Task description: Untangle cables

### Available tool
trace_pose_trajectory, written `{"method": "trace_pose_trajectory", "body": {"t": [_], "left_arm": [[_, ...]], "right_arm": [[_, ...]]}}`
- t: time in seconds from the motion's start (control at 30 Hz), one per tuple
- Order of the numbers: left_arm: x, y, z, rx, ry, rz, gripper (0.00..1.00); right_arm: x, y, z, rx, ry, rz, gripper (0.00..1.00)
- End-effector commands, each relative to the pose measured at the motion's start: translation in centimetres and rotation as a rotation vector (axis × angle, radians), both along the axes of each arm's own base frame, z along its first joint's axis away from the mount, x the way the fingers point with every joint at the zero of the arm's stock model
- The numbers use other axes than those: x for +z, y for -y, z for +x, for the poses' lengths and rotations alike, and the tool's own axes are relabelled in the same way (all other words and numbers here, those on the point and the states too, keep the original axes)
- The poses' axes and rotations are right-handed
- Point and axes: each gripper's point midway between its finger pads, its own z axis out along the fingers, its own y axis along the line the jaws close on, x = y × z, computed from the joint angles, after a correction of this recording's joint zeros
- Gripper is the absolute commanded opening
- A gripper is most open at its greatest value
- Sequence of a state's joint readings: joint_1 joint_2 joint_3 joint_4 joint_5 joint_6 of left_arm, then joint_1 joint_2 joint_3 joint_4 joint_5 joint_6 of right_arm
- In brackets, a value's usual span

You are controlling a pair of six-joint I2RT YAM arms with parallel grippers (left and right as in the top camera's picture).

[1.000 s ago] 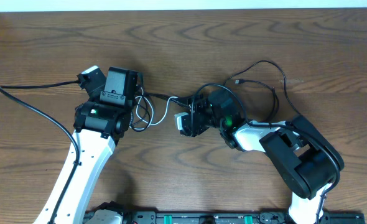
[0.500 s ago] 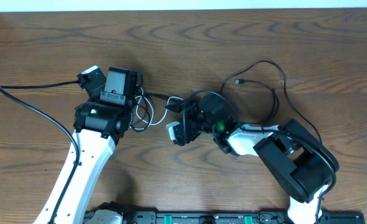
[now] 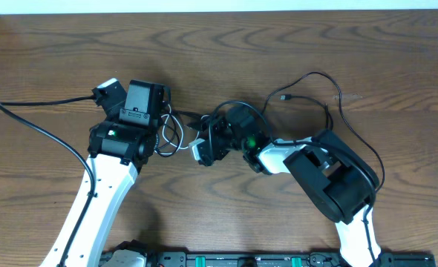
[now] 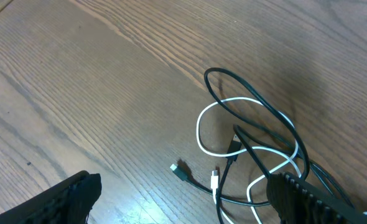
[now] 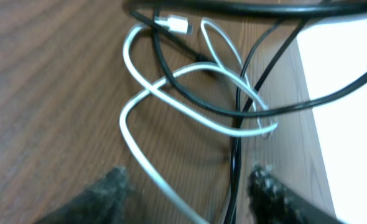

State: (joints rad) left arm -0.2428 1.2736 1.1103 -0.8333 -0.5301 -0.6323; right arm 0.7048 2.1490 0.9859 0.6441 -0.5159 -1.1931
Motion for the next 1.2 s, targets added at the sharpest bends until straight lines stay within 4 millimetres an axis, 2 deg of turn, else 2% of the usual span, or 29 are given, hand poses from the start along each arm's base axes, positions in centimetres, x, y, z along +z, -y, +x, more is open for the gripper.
{"method": "trace_pose_trajectory", "body": {"t": [0.0,0.03,0.07,0.1,0.2,0.27,0.43,0.6,0.73,0.9,1.0,1.07,1.17], "left_arm": [[0.2,-0.5,0.1,0.028,0.010,0.013,0.91],[0.2,-0.5,0.1,0.028,0.010,0.013,0.90],[0.2,-0.5,0.1,0.028,0.010,0.013,0.90],[0.2,-0.5,0.1,0.028,0.010,0.013,0.90],[0.2,-0.5,0.0,0.028,0.009,0.013,0.91],[0.2,-0.5,0.1,0.028,0.009,0.013,0.91],[0.2,-0.5,0.1,0.028,0.009,0.013,0.90],[0.2,-0.5,0.1,0.028,0.010,0.013,0.90],[0.2,-0.5,0.0,0.028,0.009,0.013,0.90],[0.2,-0.5,0.1,0.028,0.010,0.013,0.90],[0.2,-0.5,0.1,0.028,0.009,0.013,0.90],[0.2,-0.5,0.1,0.028,0.009,0.013,0.90],[0.2,-0.5,0.1,0.028,0.010,0.013,0.90]], "right_arm": [[-1.7,0.1,0.5,-0.027,0.007,-0.043,0.41],[-1.8,0.4,0.9,-0.053,0.016,-0.055,0.27],[-1.9,0.6,1.3,-0.076,0.025,-0.065,0.08],[-2.0,0.8,1.7,-0.100,0.034,-0.077,0.01],[-2.2,1.6,3.0,-0.175,0.063,-0.109,0.01],[-1.5,2.0,4.1,-0.238,0.084,-0.106,0.01],[5.2,3.4,7.4,-0.453,0.079,0.050,0.01],[13.6,7.2,10.5,-0.636,0.114,0.213,0.01],[20.3,11.7,11.8,-0.720,0.184,0.294,0.01],[27.4,19.9,13.4,-0.893,0.303,0.376,0.01],[31.0,24.2,13.5,-0.966,0.357,0.445,0.01],[33.2,26.4,13.0,-0.990,0.362,0.512,0.01],[35.4,27.7,11.9,-0.955,0.344,0.583,0.01]]}}
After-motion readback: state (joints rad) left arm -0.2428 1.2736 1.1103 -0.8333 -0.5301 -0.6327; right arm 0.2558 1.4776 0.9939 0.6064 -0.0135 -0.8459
